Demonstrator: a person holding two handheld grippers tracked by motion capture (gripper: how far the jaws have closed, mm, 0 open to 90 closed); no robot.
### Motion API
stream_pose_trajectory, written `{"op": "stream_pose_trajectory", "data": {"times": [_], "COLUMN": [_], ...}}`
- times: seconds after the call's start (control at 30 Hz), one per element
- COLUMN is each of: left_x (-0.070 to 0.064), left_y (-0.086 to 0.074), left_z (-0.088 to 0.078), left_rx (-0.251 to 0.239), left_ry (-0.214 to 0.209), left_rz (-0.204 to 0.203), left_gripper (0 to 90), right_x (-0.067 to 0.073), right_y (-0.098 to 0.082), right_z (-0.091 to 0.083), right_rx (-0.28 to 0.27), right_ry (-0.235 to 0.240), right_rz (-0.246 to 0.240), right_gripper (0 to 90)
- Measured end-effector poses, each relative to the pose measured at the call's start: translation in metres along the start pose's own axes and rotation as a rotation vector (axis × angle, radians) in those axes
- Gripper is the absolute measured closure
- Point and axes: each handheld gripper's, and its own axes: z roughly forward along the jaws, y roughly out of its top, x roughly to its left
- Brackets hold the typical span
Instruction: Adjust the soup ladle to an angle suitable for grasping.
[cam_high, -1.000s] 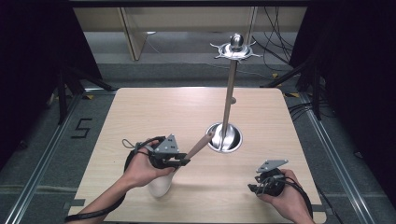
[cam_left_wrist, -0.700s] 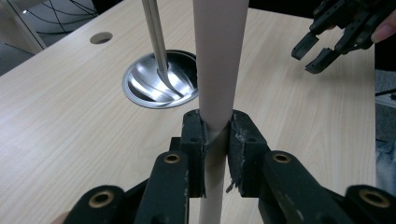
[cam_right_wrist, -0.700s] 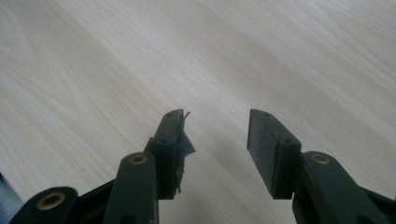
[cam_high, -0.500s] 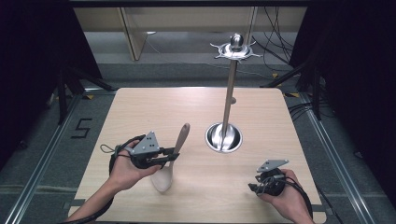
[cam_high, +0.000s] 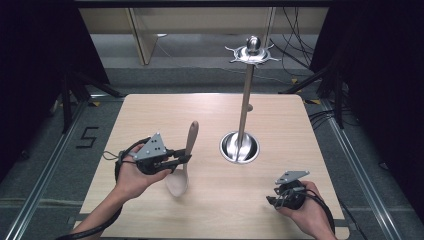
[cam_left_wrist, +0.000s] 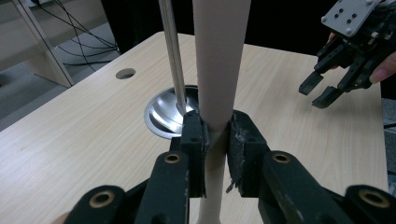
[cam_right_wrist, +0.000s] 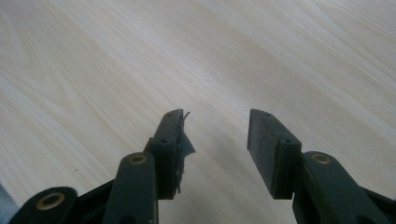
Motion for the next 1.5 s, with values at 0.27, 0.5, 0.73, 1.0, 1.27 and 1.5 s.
{"op": "stream_pose_trajectory", "data": {"times": [0.27,0.5,0.73,1.0,1.27,1.5], "left_x": [0.007,0.017,0.033,0.043,0.047,0.051], "left_y": [0.014,0.022,0.026,0.034,0.045,0.053], "left_z": [0.003,0.004,0.006,0.011,0.015,0.019], "left_rx": [-0.024,-0.037,-0.056,-0.044,-0.034,-0.033], "left_ry": [-0.004,-0.051,-0.112,-0.149,-0.143,-0.143], "left_rz": [-0.007,-0.004,-0.013,0.011,0.019,0.022], "left_gripper": [76.8,76.7,76.6,76.5,76.5,76.5], "right_x": [0.001,0.001,0.001,0.002,0.001,0.001], "right_y": [0.0,-0.001,-0.001,-0.001,-0.001,0.0], "right_z": [-0.002,-0.001,-0.002,-0.002,-0.003,-0.004], "right_rx": [-0.005,-0.028,-0.013,-0.029,-0.033,-0.019], "right_ry": [-0.002,-0.013,-0.006,-0.008,-0.01,-0.008], "right_rz": [0.038,0.03,0.028,0.05,0.043,0.04], "right_gripper": [56.5,56.1,55.3,54.9,54.5,54.2]}}
